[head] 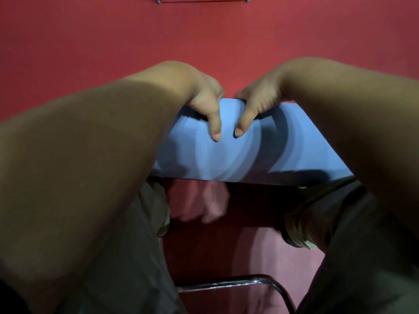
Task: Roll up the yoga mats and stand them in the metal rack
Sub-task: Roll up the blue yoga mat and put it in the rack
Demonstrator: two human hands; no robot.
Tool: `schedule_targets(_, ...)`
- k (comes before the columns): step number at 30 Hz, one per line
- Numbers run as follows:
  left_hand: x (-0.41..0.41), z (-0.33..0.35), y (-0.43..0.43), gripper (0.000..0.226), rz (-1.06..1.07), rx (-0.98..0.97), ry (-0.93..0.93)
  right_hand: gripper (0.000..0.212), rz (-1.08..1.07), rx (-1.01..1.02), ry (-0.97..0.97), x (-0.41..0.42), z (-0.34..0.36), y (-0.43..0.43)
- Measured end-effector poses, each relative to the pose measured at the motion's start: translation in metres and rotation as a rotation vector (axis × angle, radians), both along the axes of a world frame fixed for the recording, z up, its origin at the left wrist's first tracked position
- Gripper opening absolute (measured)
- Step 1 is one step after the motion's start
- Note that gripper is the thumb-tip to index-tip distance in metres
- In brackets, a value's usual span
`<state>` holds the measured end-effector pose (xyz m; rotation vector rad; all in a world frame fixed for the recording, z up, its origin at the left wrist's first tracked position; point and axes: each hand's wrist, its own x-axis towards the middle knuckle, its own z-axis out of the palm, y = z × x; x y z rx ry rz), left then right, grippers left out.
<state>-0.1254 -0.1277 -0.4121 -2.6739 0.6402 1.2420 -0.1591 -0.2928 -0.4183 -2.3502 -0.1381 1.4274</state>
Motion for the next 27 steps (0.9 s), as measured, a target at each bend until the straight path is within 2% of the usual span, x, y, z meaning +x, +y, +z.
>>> schedule_targets(4,0.005,0.003,0.007,0.082,0.087,-0.011,0.06,0.078,0.045,-0.066,-0.194,-0.004,0.006,0.009)
schedule_targets(10,0.003,0.001,0.007,0.078,0.087,-0.004,0.082,0.065,0.031,-0.075,-0.249,-0.001,0.004,0.004)
schedule_targets(16,0.002,0.005,-0.002,0.088,-0.029,0.006,-0.085,0.068,-0.053,-0.068,-0.224,0.003,-0.001,-0.007)
schedule_targets(20,-0.003,-0.001,-0.007,0.117,-0.136,0.066,-0.14,0.072,-0.104,-0.062,-0.244,0.003,-0.003,-0.011)
schedule_targets(23,-0.011,-0.006,-0.007,0.112,-0.162,0.001,-0.239,0.077,-0.143,-0.042,-0.256,0.003,-0.002,-0.015)
schedule_targets(27,-0.009,-0.006,0.001,0.103,-0.163,-0.08,-0.266,0.069,-0.157,-0.023,-0.221,0.001,-0.003,-0.017)
